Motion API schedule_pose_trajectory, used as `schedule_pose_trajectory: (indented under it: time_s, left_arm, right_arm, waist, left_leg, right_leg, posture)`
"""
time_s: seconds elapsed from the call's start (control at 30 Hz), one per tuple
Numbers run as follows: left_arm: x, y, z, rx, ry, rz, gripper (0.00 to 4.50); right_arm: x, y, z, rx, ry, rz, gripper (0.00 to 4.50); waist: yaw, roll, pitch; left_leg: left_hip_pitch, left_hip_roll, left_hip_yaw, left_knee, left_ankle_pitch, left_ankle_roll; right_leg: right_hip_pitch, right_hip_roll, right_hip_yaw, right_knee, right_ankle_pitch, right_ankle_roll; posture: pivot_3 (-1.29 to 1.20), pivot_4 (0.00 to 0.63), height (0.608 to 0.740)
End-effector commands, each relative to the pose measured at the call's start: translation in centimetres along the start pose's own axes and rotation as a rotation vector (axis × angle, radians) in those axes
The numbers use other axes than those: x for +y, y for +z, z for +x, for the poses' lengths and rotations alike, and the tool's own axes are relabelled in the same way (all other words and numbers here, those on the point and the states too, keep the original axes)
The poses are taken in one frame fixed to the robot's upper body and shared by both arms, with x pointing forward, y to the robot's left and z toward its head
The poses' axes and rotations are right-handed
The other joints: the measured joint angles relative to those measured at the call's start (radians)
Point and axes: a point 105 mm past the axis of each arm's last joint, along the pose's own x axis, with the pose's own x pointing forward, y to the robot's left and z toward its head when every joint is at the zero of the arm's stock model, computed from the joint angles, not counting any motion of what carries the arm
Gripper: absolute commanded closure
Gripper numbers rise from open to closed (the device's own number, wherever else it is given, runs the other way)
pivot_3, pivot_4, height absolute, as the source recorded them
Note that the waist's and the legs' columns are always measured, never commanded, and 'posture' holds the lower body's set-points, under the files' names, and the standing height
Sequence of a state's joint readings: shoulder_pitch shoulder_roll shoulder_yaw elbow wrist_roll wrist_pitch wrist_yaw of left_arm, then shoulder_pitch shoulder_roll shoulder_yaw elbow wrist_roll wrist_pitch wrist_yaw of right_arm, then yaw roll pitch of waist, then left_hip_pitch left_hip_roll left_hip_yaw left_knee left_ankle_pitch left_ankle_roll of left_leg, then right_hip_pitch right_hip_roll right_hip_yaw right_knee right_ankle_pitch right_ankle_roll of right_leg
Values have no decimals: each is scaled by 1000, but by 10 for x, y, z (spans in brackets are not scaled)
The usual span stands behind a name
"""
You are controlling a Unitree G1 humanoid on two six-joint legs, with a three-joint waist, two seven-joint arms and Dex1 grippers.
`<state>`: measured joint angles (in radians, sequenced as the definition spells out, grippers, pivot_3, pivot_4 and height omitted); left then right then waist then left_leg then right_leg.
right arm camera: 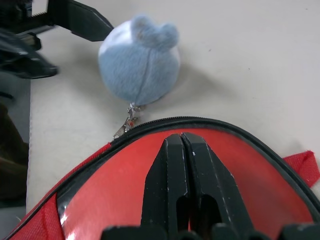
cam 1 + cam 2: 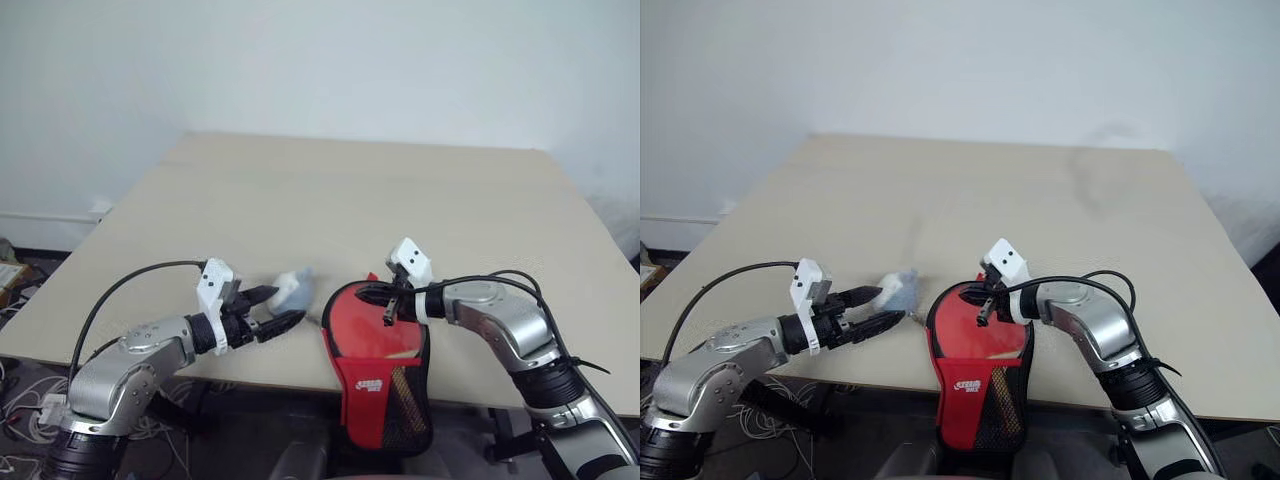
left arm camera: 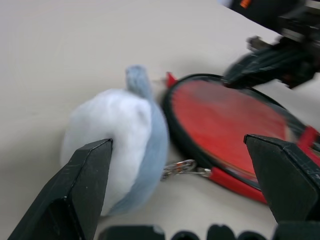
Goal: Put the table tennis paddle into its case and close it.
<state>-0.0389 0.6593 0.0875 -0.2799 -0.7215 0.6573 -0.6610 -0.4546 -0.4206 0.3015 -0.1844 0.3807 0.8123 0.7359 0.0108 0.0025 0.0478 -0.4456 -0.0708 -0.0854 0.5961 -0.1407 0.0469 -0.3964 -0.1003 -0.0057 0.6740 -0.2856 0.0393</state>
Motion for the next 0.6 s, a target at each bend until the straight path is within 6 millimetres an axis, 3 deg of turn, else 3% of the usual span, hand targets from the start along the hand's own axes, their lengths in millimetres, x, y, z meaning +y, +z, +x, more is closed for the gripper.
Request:
schedule_pose_trajectory:
  time_s: [0.03, 0.27, 0.5, 0.6]
  left_arm:
    - [11, 22, -2, -93, 49, 12, 0]
    - [16, 41, -3, -180, 55, -38, 0]
    - [21, 27, 6, -142, 81, -58, 0]
    - [22, 4, 20, -99, 80, -99, 0]
  right_arm:
    - [3, 4, 2, -15, 8, -27, 4478]
    - [4, -9, 7, 19, 12, -8, 4478]
    - [4, -12, 9, 23, 6, 6, 4478]
    - [5, -11, 11, 18, 8, 11, 4478]
  waist:
    - [0, 0, 0]
    - [0, -1, 0]
    - [0, -1, 0]
    - [0, -1, 0]
  left_leg:
    - [0, 0, -1, 0, 0, 0]
    - [0, -1, -2, 2, 1, 1]
    - [1, -1, -2, 2, 1, 1]
    - [2, -1, -2, 2, 1, 1]
  right_leg:
    - [0, 0, 0, 0, 0, 1]
    - [1, 0, -2, 0, 1, 2]
    - [2, 2, -2, 0, 1, 2]
    - [3, 2, -2, 0, 1, 2]
  posture:
    - [0, 0, 707]
    - [0, 0, 707]
    - [0, 0, 707]
    - [0, 0, 707]
